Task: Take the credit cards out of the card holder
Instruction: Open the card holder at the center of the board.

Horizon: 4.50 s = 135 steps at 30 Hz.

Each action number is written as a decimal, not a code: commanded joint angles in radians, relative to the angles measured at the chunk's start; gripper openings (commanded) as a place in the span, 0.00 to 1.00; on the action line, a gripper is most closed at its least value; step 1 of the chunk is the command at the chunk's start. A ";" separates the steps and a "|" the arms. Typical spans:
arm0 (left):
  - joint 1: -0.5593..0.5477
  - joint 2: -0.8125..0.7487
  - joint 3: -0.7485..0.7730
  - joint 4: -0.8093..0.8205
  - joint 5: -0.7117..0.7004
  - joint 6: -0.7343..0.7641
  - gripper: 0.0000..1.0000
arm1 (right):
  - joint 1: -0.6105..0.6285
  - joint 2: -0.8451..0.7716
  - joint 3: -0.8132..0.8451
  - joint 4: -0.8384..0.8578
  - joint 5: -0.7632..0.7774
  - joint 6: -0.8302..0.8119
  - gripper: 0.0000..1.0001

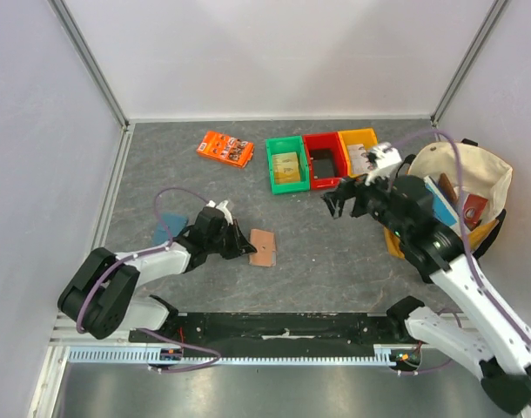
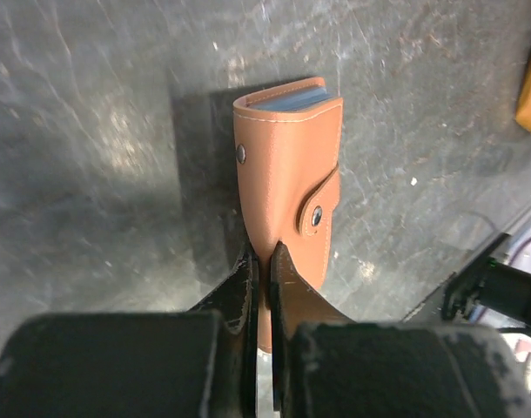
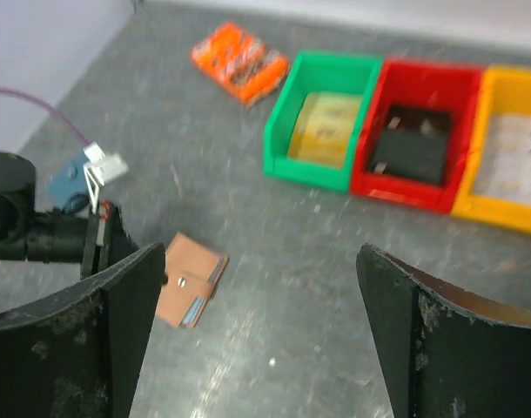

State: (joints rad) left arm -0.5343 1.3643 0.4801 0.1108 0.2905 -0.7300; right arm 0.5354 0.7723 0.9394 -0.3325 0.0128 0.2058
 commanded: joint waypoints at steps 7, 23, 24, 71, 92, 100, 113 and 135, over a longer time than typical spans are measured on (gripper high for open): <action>-0.118 -0.158 -0.198 0.271 -0.171 -0.344 0.02 | 0.245 0.367 0.041 -0.033 -0.019 0.135 0.98; -0.214 -0.228 -0.307 0.313 -0.326 -0.451 0.02 | 0.549 0.835 0.021 0.207 0.220 0.201 0.54; -0.214 -0.228 -0.307 0.313 -0.326 -0.450 0.02 | 0.549 0.847 0.022 0.214 0.214 0.202 0.52; -0.267 -0.498 -0.190 0.021 -0.384 -0.313 0.02 | 0.431 0.728 -0.068 0.219 0.285 0.204 0.00; -0.182 -0.269 0.052 -0.158 -0.315 -0.045 0.91 | 0.255 0.512 -0.405 0.567 -0.041 0.343 0.00; -0.423 -0.105 0.287 -0.361 -0.505 0.118 0.91 | 0.245 0.493 -0.491 0.616 0.062 0.415 0.00; -0.668 0.214 0.540 -0.560 -0.778 0.310 0.93 | 0.126 0.518 -0.599 0.633 -0.010 0.552 0.00; -0.734 0.489 0.762 -0.749 -1.021 0.242 0.84 | 0.097 0.538 -0.630 0.685 -0.091 0.569 0.00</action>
State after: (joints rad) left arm -1.2686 1.8610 1.1999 -0.5972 -0.6258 -0.4454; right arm 0.6342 1.3106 0.3206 0.3290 -0.0586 0.7681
